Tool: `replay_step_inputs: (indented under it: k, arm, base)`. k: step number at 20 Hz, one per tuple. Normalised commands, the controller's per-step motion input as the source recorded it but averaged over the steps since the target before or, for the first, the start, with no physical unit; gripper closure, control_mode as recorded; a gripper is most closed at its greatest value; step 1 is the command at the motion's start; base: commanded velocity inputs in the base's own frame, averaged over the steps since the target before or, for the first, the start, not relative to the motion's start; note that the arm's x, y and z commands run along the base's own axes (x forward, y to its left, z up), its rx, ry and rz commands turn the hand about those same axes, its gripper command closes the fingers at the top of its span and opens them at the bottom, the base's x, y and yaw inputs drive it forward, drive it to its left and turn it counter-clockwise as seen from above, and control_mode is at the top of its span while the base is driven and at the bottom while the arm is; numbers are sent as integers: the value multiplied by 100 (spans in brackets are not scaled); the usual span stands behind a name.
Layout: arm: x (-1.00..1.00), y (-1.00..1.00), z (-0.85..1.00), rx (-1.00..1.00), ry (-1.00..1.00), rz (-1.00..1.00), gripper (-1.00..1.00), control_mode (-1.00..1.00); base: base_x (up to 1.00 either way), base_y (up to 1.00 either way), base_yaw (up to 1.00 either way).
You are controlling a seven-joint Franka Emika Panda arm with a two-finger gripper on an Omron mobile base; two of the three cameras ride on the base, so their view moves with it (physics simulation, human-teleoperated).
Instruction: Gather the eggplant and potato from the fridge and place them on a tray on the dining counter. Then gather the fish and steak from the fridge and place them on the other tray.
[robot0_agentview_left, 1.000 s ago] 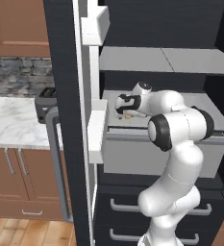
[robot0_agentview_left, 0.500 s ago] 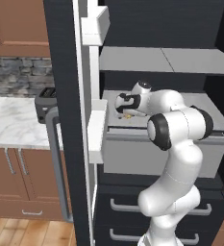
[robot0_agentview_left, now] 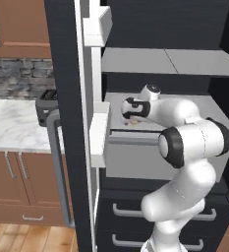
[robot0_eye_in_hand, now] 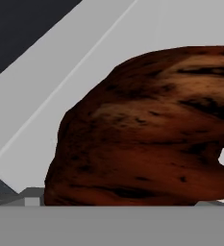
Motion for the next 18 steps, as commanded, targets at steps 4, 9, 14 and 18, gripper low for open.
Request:
replay_step_inputs:
  k: [4, 9, 14, 18]
  arm:
    - [-100, 0, 44, 0, -16, 0, 100, -100]
    - [-100, 0, 55, 0, -8, 0, 100, -100]
    - [-100, 0, 63, 0, -9, 0, 100, -100]
    - [-100, 0, 54, 0, -2, 0, 100, -100]
  base:
    - [0, 0, 0]
    - [0, 0, 0]
    - [0, 0, 0]
    - [0, 0, 0]
